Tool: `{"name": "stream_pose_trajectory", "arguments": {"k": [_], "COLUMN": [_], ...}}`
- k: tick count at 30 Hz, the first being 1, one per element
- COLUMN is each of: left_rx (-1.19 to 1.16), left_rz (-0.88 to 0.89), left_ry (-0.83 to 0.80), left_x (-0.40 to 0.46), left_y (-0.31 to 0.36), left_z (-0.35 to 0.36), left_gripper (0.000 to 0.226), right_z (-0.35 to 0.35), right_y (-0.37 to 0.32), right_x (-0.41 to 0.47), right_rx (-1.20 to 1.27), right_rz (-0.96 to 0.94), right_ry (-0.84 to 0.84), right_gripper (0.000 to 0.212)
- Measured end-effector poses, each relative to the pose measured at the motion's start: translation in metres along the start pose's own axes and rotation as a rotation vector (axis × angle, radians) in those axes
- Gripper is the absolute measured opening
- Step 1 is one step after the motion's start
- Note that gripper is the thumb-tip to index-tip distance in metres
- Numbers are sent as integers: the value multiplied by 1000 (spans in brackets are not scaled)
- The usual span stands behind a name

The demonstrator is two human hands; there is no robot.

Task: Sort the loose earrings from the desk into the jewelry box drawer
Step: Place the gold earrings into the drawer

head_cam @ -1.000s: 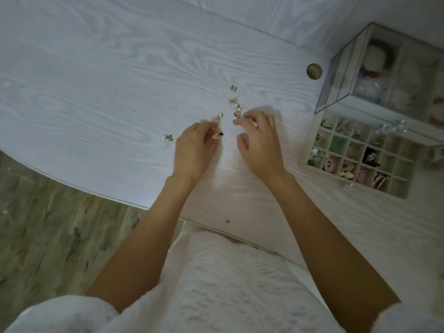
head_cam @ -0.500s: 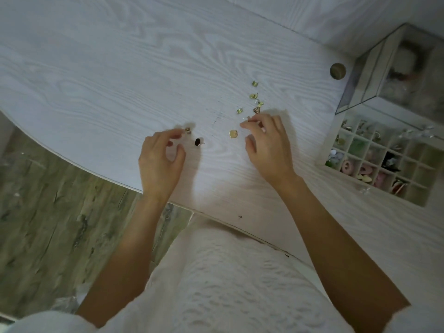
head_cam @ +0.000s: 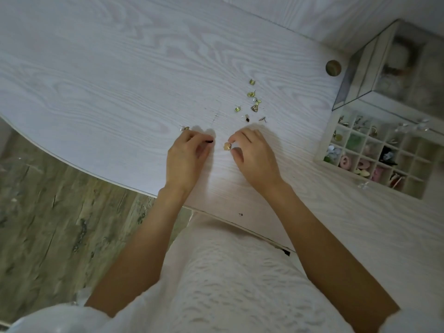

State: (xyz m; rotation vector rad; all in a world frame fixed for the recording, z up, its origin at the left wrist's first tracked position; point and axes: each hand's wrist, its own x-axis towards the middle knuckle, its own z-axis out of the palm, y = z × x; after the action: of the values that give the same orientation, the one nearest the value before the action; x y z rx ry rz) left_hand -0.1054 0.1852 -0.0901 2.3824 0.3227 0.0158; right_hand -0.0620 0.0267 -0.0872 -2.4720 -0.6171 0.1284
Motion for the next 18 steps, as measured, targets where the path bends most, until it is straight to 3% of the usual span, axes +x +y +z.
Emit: {"name": "stream_pose_trajectory", "arguments": {"k": [5, 12, 18], "left_rx": [-47, -74, -49], "left_rz": [46, 56, 87], "left_ry": [-73, -112, -137], "left_x": [7, 10, 13], "left_y": [11, 18, 19], "left_z": [6, 8, 6], "left_gripper": [17, 23, 16], "right_z": [0, 8, 7], "right_y": [1, -12, -17], "right_x": [-8, 2, 3], "right_rx": [2, 91, -68], "right_rz": [78, 196, 229], "right_ry": [-18, 3, 52], "right_gripper": [26, 16, 10]}}
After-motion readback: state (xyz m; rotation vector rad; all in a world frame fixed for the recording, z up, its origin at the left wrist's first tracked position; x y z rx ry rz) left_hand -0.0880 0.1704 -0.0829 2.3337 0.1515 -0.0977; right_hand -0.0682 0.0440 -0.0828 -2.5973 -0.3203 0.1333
